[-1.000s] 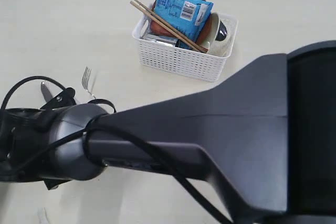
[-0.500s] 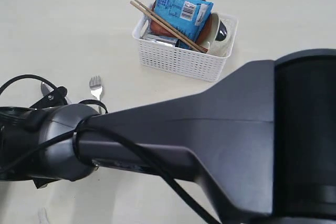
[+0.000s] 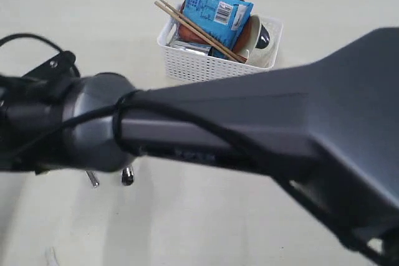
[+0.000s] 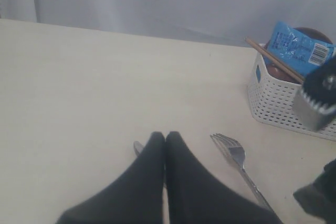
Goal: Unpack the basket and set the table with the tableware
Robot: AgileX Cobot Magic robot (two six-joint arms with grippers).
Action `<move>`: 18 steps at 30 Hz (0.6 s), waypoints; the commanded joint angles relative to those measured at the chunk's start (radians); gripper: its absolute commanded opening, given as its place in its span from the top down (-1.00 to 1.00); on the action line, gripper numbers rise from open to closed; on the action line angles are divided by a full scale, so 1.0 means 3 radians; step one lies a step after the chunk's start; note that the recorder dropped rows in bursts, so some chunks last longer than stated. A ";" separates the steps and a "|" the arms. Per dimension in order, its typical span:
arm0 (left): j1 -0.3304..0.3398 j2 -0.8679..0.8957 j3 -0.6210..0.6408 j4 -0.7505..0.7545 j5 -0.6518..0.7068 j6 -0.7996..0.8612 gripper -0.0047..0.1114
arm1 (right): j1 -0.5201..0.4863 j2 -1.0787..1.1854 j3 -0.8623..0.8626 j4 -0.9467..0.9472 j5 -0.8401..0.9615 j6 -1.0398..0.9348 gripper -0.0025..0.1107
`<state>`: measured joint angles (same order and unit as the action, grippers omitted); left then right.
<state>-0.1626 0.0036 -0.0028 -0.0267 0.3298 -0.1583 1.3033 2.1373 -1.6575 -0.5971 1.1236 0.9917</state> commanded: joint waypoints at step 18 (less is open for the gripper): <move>0.0003 -0.0012 0.0009 0.0029 -0.0031 0.0002 0.92 | -0.0570 -0.0006 -0.0015 0.0505 -0.0887 -0.0499 0.96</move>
<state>-0.1626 0.0036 -0.0028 -0.0185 0.3298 -0.1583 1.1451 2.1346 -1.6597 -0.4329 0.9094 0.8531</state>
